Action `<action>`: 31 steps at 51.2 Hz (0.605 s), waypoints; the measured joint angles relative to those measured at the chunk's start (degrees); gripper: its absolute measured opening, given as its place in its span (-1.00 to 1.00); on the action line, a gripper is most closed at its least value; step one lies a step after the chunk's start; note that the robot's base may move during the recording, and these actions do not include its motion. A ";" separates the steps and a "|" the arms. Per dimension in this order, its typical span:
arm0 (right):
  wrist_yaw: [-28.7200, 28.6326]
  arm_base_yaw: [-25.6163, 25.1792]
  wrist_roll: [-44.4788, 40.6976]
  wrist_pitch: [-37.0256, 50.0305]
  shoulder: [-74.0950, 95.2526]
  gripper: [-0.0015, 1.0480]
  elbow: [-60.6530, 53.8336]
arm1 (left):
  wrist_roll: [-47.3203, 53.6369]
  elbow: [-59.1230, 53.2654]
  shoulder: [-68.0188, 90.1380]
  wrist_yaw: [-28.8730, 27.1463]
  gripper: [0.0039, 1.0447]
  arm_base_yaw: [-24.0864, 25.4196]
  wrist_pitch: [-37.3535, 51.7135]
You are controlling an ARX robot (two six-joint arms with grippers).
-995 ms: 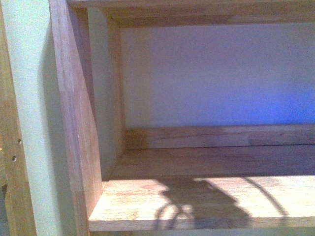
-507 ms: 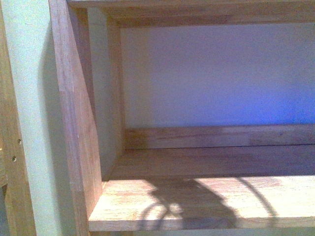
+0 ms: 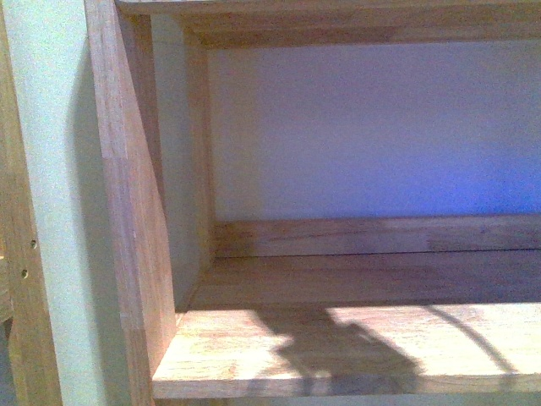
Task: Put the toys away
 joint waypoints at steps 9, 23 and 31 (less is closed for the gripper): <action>3.23 -0.59 -3.08 5.22 -6.56 0.87 -6.99 | 0.00 0.00 0.00 0.00 0.89 0.00 0.00; 5.70 2.82 -17.27 14.25 -17.70 0.87 -23.23 | 0.00 0.00 0.00 0.00 0.89 0.00 0.00; 4.20 3.98 -26.84 20.74 -31.36 0.87 -39.65 | 0.00 0.00 0.00 0.00 0.89 0.00 0.00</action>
